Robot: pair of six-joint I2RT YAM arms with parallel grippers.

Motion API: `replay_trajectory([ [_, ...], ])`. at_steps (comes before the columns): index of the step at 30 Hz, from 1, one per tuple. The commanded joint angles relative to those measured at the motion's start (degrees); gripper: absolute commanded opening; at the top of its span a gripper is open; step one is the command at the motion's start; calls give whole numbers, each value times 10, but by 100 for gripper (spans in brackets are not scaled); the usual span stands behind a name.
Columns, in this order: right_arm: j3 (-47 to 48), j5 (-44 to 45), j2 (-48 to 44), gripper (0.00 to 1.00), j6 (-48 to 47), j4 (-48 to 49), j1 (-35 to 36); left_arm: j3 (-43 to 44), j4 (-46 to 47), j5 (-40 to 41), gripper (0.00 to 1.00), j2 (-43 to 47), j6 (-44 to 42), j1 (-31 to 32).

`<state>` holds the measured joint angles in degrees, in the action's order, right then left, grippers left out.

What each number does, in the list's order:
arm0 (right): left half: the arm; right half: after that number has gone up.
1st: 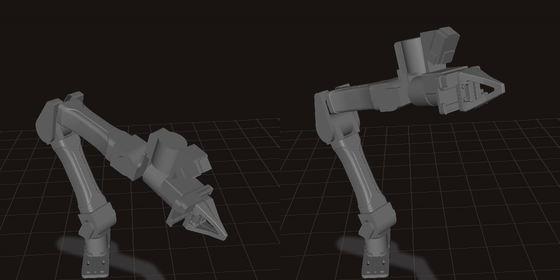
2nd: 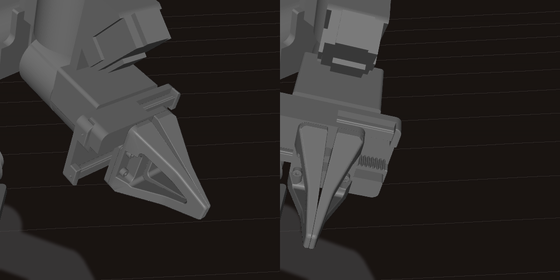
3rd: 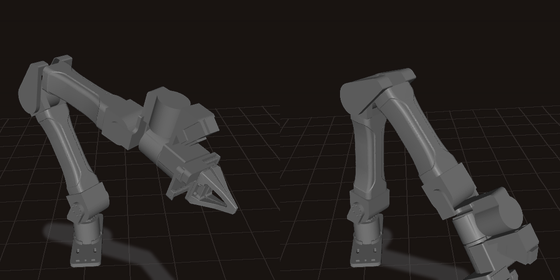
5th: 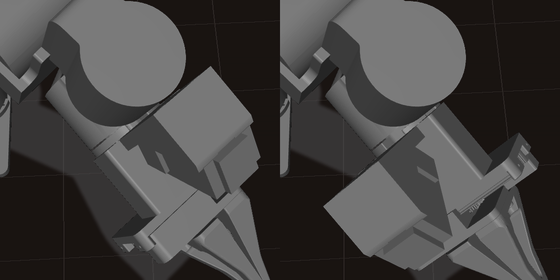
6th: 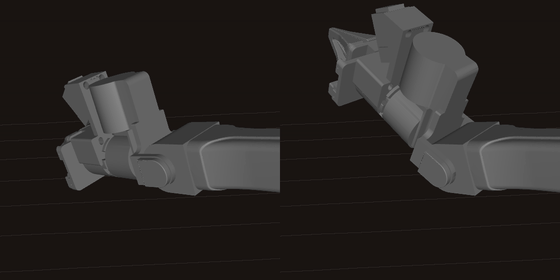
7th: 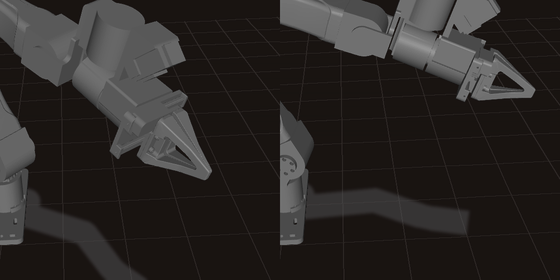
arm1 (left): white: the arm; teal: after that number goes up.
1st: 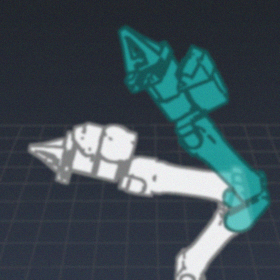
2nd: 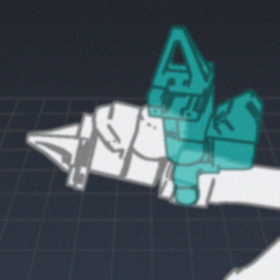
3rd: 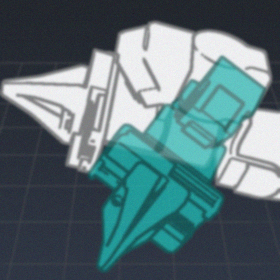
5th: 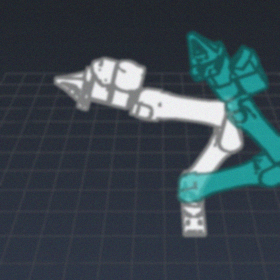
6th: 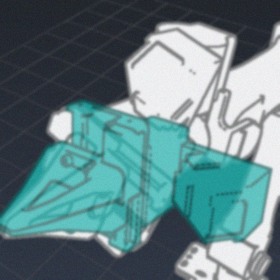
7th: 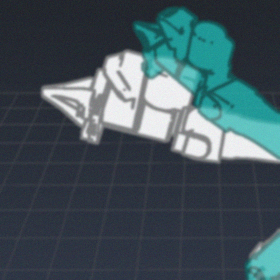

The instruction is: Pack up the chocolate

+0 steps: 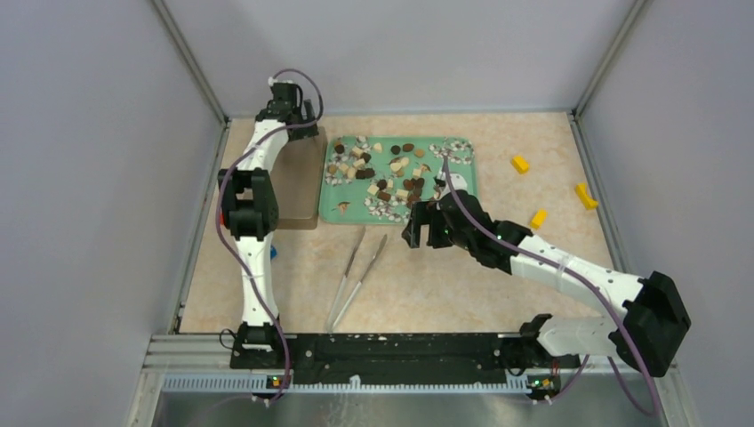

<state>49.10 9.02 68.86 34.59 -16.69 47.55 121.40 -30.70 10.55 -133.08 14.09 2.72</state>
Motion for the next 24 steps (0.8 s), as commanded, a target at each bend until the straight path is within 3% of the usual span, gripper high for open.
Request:
replay_trajectory([
  [1, -11, 25, -23, 89, 9, -10, -4, 23, -24, -58, 99, -50, 34, -12],
  [4, -8, 28, -20, 89, 6, -11, -5, 29, -36, -101, 98, -51, 35, -12],
  [11, 11, 80, -25, 89, -2, -34, -5, -7, 31, -103, 99, 124, 5, -12],
  [14, 28, 154, -29, 92, 12, -73, -5, -34, 27, -124, 99, 203, -6, -12],
  [18, 81, 291, -27, 97, 47, -166, -7, -136, 24, -139, 99, 321, -23, -12],
  [20, 116, 406, -23, 99, 106, -247, -8, -206, 28, -139, 99, 387, -40, -12],
  [24, 176, 514, -20, 99, 223, -417, -9, -338, 30, -118, 99, 523, -74, -12],
])
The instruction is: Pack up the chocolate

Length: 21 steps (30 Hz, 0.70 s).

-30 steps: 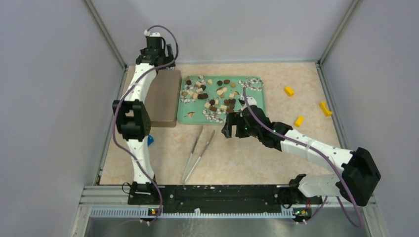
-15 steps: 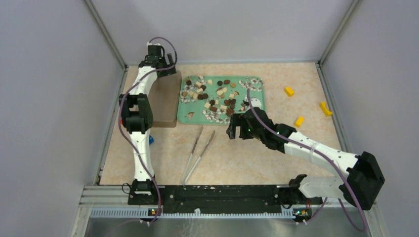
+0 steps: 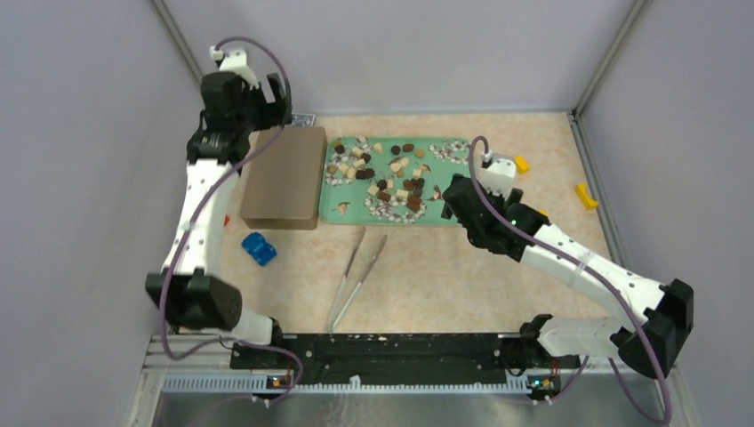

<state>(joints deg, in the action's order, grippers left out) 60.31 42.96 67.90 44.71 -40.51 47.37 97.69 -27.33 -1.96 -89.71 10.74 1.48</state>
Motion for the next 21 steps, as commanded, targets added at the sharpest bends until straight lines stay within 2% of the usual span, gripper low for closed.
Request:
replay_trajectory([
  [1, 72, 190, -12, 99, 139, -209, -7, -134, -5, 7, 99, 125, -42, 0],
  [5, 79, 232, -29, 99, 223, -309, -7, -239, -28, -30, 99, 249, -35, 0],
  [7, 64, 238, -45, 99, 254, -330, -7, -274, -51, -50, 99, 291, -24, 1],
  [11, 18, 225, -81, 99, 228, -279, -7, -362, -72, -72, 99, 357, -3, 0],
  [14, -7, 200, -106, 99, 184, -221, -6, -424, -47, -129, 99, 389, 6, 1],
  [16, -16, 187, -118, 99, 177, -198, -7, -437, -43, -149, 99, 394, 9, 1],
  [21, -35, 177, -134, 99, 214, -194, -7, -441, -32, -131, 99, 395, 27, 1],
])
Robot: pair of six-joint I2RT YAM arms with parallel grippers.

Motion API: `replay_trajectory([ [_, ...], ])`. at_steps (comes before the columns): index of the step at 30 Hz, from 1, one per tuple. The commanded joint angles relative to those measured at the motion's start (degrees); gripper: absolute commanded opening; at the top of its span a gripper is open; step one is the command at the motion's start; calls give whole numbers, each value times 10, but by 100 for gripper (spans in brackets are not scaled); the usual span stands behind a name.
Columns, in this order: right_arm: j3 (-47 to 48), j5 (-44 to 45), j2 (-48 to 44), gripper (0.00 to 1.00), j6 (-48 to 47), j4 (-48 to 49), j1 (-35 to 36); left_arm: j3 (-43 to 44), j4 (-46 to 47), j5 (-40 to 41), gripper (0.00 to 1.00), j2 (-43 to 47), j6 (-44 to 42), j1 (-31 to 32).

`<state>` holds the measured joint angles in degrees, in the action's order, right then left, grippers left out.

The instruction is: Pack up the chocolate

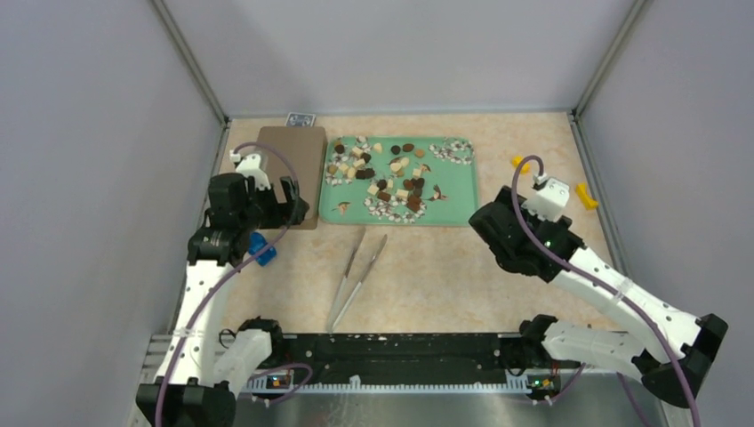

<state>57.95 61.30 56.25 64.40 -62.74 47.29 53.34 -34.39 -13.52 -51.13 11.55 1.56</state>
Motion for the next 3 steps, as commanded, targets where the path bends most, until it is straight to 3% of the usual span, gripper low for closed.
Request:
replay_trajectory([
  [1, -14, -11, -18, 99, 19, 32, -6, 3, 41, -20, 99, 7, 18, 0],
  [3, -18, -20, -18, 99, 24, 38, -6, 4, 42, -28, 99, 5, 16, 0],
])
